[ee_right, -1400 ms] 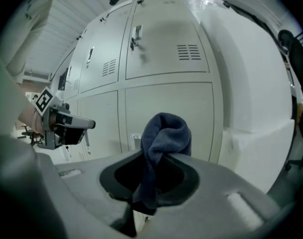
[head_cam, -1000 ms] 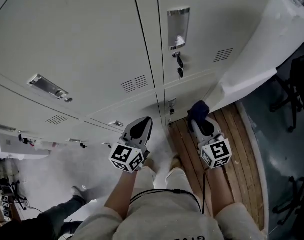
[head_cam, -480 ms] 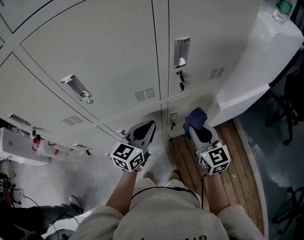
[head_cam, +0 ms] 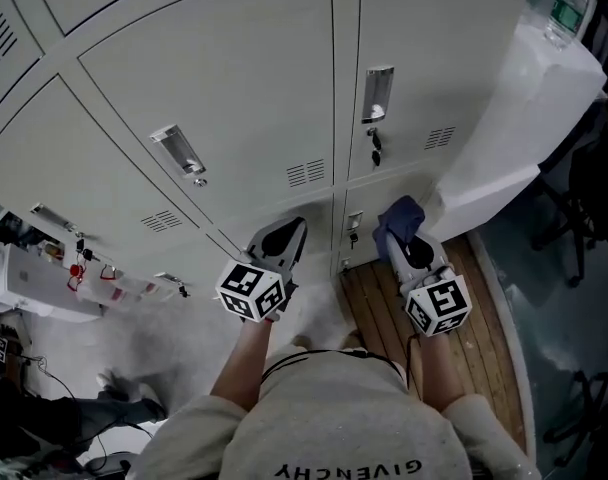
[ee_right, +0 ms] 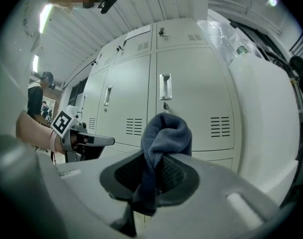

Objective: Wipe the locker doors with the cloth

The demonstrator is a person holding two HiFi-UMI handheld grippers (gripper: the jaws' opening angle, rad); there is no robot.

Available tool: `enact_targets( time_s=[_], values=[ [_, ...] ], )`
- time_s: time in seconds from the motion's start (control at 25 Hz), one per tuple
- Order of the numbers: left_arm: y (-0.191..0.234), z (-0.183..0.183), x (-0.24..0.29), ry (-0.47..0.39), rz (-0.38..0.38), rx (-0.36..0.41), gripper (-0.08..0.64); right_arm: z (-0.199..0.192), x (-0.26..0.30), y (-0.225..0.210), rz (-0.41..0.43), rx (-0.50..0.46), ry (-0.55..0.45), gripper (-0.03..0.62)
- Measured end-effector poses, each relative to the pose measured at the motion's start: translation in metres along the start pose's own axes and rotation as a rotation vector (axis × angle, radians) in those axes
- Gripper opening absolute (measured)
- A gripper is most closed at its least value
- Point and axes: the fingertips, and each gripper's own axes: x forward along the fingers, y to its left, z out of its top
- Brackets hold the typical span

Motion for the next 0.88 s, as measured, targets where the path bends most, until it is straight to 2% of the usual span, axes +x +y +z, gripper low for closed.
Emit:
enact_targets(
  time_s=[0.28, 0.88],
  values=[
    [0.003, 0.011, -0.004, 0.002, -0.019, 0.022, -0.002, 0.008, 0.001, 0.002, -0.03, 0.019, -0.027, 0.057],
    [0.011, 0.014, 0.0, 0.027, -0.021, 0.018, -0.002, 0.004, -0.004, -0.006, -0.082, 0.045, -0.011, 0.057]
  ],
)
